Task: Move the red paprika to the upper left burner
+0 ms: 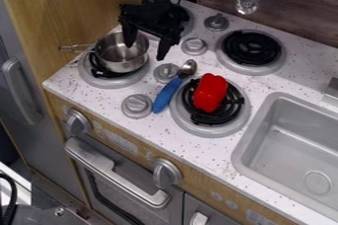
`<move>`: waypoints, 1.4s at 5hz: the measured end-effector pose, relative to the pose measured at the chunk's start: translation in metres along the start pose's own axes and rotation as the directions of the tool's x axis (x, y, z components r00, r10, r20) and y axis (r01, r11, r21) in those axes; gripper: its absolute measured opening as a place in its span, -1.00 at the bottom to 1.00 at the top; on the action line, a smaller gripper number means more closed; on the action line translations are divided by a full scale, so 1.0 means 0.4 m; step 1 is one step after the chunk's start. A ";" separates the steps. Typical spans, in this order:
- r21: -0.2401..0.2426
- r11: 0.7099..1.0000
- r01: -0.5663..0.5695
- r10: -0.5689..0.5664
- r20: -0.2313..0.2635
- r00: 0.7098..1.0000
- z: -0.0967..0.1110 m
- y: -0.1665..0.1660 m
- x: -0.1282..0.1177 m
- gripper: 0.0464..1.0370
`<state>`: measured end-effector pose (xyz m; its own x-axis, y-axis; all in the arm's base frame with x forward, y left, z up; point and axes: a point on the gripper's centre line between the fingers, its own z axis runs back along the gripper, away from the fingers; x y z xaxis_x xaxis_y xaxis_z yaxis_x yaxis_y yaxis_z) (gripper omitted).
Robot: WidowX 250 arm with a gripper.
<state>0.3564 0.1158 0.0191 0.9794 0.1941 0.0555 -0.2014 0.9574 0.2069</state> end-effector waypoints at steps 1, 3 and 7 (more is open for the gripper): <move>-0.005 1.000 0.012 -0.013 -0.054 0.998 -0.042 -0.013 -0.024 0.92; -0.030 0.996 0.086 -0.087 -0.059 0.994 -0.012 -0.111 -0.061 0.92; -0.223 0.972 0.081 -0.082 0.002 0.997 0.049 -0.257 -0.093 0.92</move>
<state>0.3404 0.0060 0.0149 0.9927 0.1140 0.0405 -0.1136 0.9935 -0.0120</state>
